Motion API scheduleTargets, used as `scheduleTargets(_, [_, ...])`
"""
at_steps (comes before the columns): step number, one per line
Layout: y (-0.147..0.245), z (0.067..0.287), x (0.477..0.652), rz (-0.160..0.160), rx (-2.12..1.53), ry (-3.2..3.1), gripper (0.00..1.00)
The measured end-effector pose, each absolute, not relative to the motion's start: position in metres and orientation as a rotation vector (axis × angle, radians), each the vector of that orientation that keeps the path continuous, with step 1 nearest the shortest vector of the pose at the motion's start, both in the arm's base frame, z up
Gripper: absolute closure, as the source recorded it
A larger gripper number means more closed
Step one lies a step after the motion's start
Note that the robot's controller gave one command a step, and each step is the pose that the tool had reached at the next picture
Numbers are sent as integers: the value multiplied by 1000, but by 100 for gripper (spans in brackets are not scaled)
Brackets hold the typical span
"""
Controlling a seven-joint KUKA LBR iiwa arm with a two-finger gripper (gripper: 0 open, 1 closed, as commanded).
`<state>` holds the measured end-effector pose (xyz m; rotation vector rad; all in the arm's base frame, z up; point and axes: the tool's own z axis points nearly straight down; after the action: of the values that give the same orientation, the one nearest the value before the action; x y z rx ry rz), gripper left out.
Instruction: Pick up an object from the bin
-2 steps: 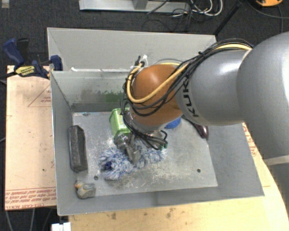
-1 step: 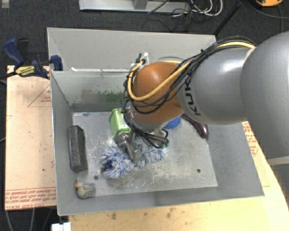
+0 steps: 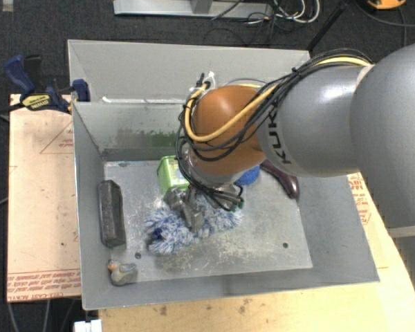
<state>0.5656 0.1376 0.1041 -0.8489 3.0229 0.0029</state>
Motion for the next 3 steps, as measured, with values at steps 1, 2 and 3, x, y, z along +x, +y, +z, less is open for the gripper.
scheduleTargets(1, [138,113,566,3,-848,3023,100])
scheduleTargets(2, [138,121,566,2,-847,3022,100])
scheduleTargets(3, [138,128,566,2,-848,3022,100])
